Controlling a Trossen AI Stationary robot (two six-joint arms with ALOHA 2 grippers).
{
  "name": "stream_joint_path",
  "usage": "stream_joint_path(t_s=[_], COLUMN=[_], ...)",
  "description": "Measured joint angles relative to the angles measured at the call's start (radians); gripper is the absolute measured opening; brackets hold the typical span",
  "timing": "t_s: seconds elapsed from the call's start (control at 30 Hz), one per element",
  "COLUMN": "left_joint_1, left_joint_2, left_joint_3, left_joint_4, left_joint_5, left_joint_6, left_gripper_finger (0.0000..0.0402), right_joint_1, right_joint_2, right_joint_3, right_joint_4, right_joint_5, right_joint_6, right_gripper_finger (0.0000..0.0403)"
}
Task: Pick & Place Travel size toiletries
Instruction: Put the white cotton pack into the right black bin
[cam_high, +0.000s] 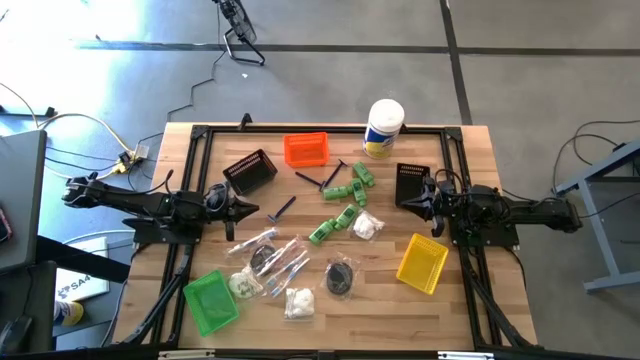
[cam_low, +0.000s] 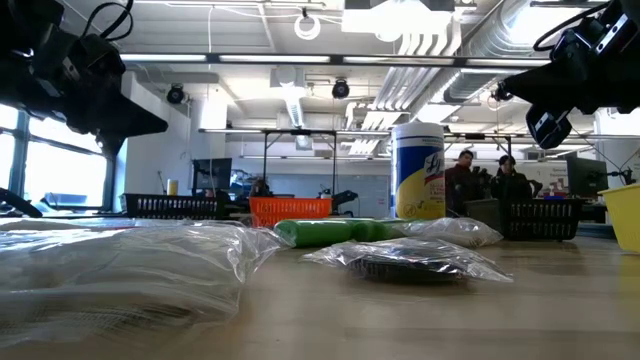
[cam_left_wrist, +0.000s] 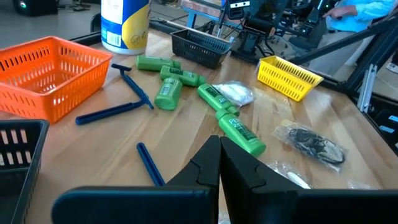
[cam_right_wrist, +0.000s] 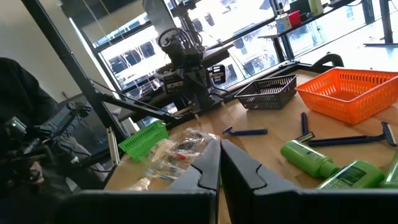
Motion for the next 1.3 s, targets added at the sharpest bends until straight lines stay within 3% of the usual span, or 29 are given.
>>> stream_joint_path(t_s=[0.43,0.7,0.93,1.3], left_joint_1=[0.000,0.000,0.000,0.000], left_joint_2=[0.000,0.000,0.000,0.000], left_joint_3=[0.000,0.001,0.002,0.002], left_joint_4=[-0.003,0.054,0.065,0.065], left_joint_5=[0.063,0.062,0.062,0.059], left_joint_6=[0.128,0.130,0.135,0.135], left_gripper_finger=[0.0003,0.0003,0.0003,0.0003], right_joint_1=[0.000,0.007,0.030,0.062], right_joint_2=[0.001,0.023,0.156,0.468], right_joint_3=[0.000,0.008,0.092,0.299], right_joint_4=[0.005,0.017,0.005,-0.027], right_joint_5=[0.074,0.117,0.133,0.132], right_joint_6=[-0.168,-0.205,-0.244,-0.288], right_gripper_finger=[0.0003,0.0003,0.0003,0.0003])
